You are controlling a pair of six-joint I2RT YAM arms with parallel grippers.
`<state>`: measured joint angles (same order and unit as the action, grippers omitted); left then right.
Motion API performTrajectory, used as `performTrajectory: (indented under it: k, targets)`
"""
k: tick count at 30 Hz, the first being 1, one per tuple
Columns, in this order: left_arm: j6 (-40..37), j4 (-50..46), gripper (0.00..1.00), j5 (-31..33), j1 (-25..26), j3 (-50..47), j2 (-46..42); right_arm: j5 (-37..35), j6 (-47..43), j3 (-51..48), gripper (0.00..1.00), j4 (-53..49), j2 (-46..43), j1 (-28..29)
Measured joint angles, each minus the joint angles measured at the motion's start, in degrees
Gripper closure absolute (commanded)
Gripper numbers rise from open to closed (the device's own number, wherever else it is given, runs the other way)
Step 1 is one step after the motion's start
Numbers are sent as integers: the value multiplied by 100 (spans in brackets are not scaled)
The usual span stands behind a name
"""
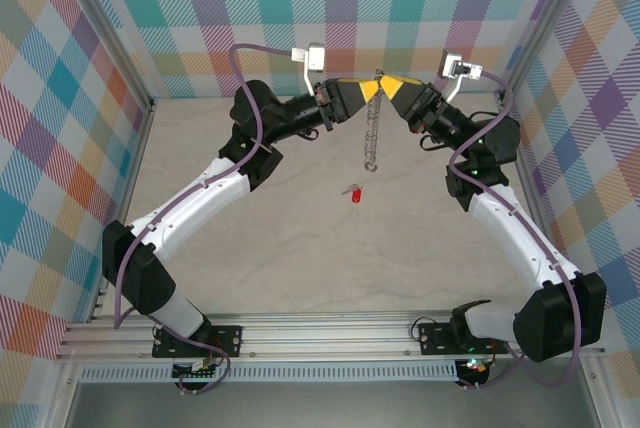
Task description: Put the keys on the keyring
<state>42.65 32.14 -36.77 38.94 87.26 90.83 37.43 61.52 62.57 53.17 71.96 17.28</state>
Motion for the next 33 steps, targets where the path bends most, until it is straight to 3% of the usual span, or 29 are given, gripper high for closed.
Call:
performTrajectory:
  k: [21, 29, 33]
  targets:
    - [-26, -28, 86, 46, 50, 37, 0, 11, 68, 0, 100, 44, -2, 2]
    - [-48, 2, 99, 107, 74, 44, 20, 4, 68, 0, 100, 72, -2, 0]
    - [-46, 2, 100, 109, 74, 44, 20, 2, 68, 0, 100, 72, -2, 0]
